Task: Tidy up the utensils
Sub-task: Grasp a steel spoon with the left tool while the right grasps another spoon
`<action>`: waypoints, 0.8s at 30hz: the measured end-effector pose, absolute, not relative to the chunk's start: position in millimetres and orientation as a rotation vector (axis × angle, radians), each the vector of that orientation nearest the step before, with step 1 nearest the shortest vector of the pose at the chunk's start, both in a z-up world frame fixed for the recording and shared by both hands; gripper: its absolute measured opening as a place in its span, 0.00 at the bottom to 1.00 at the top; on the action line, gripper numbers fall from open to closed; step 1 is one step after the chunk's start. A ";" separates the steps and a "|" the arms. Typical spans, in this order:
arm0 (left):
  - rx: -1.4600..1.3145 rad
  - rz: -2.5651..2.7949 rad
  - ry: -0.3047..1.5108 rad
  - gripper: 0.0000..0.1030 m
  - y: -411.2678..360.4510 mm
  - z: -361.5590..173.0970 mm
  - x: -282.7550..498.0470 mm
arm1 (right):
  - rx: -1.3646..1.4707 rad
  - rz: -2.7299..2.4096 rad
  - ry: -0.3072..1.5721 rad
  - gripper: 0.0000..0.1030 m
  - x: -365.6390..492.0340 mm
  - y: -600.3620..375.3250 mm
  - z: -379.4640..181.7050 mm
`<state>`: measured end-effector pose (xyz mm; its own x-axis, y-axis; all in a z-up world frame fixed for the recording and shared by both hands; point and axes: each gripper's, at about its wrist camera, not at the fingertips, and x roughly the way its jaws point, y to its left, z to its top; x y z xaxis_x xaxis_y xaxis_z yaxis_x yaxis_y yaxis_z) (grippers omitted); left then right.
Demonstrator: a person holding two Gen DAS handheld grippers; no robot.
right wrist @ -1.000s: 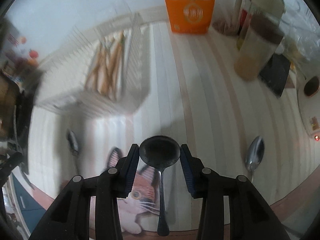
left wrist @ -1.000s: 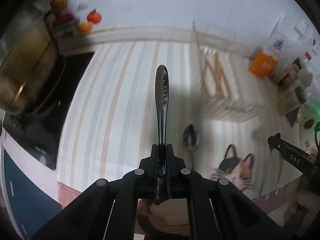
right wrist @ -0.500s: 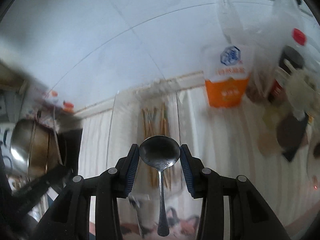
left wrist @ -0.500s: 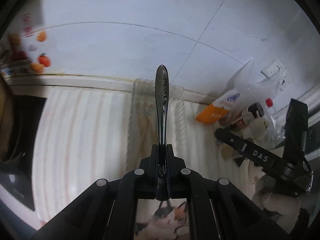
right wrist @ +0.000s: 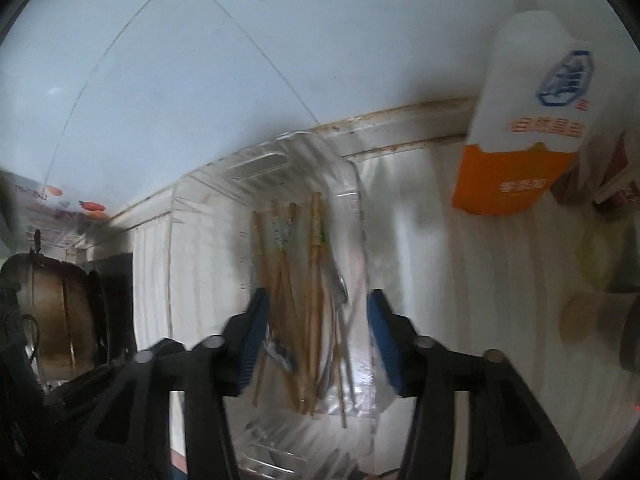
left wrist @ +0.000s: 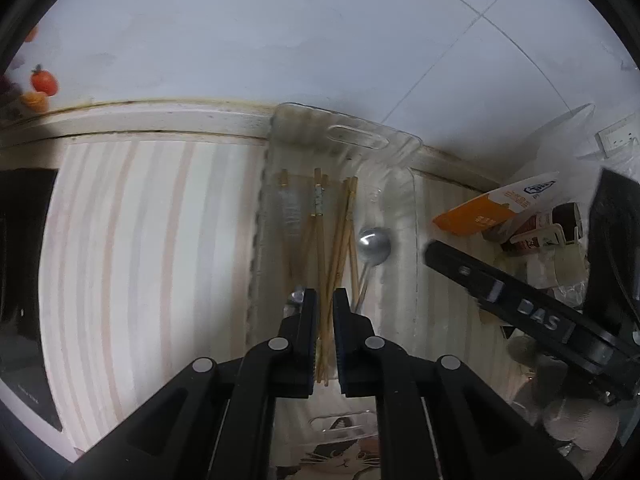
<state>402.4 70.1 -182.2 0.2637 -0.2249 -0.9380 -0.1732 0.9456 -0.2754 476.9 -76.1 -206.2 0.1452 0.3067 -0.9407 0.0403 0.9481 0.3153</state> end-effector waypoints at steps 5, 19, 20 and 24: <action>-0.227 0.100 1.183 0.69 73.4 -155.1 368.9 | 0.250 0.133 1.314 0.68 436.4 -107.5 -170.7; -0.093 0.350 1.179 1.00 86.1 -215.8 261.0 | 0.235 -0.137 1.320 0.71 295.7 -228.7 -192.5; -0.085 0.363 1.200 1.00 84.4 -224.3 256.2 | 0.228 -0.148 1.339 0.71 290.4 -232.2 -201.2; -0.077 0.376 1.277 1.00 74.5 -259.2 233.9 | 0.204 -0.218 1.403 0.71 267.6 -245.9 -241.8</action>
<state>233.9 74.5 -259.2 0.2381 0.2316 -0.9432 -0.3160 0.9368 0.1503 267.6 -245.9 -241.8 0.1539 -0.0303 -0.9876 0.2708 0.9626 0.0127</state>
